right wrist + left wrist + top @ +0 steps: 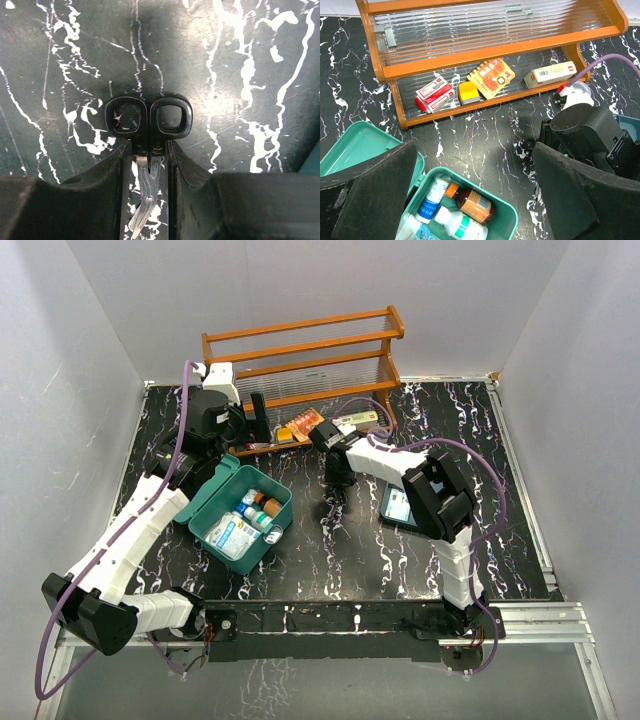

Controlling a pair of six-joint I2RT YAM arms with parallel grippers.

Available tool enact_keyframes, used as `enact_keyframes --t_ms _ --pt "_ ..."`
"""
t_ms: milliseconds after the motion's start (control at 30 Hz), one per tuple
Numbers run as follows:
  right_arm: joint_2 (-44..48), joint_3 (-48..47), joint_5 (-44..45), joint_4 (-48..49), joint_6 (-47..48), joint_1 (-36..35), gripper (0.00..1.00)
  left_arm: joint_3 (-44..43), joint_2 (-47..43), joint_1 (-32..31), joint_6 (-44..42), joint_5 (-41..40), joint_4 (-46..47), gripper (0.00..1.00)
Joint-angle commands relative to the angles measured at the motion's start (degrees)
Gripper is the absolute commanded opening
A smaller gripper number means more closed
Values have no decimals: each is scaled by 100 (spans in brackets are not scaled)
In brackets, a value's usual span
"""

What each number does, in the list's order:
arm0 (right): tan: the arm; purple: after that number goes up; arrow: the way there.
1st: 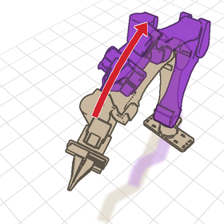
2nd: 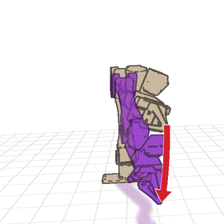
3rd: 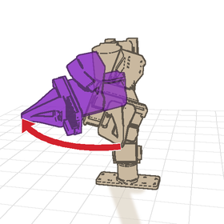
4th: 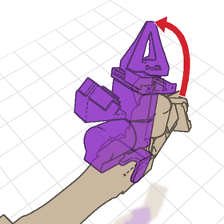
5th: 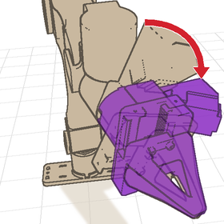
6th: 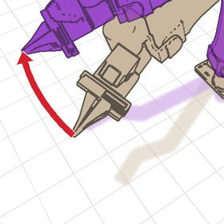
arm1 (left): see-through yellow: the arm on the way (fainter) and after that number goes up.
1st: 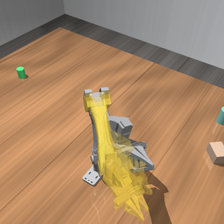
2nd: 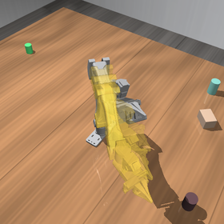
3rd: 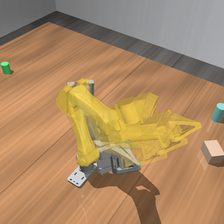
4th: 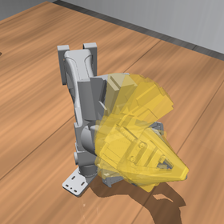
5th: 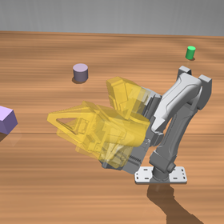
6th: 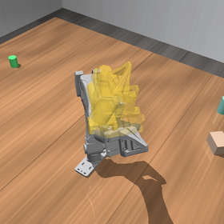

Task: Organize the medicine kit

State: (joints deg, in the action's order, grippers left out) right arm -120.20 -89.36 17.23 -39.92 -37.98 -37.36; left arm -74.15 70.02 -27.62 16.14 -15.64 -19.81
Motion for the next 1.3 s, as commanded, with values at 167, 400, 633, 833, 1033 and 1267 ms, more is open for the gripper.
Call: enact_keyframes --t_ms 167,400,633,833,1033,1267 --pt "987 -28 794 63 204 77 16 23 -136 -22 43 4 30 99" --pt "1771 594 823 107 52 394 16 33 -129 -24 47 24 21 99" --pt "2730 1422 866 69 137 1183 16 48 -67 -20 86 80 61 99" --pt "3441 2091 1019 -109 513 2049 16 34 -1 -20 100 131 109 99" --pt "3714 2463 1681 -278 785 2339 16 25 60 -24 122 164 135 99" --pt "3362 2507 2007 -76 1278 2365 16 6 100 -24 126 193 153 99"
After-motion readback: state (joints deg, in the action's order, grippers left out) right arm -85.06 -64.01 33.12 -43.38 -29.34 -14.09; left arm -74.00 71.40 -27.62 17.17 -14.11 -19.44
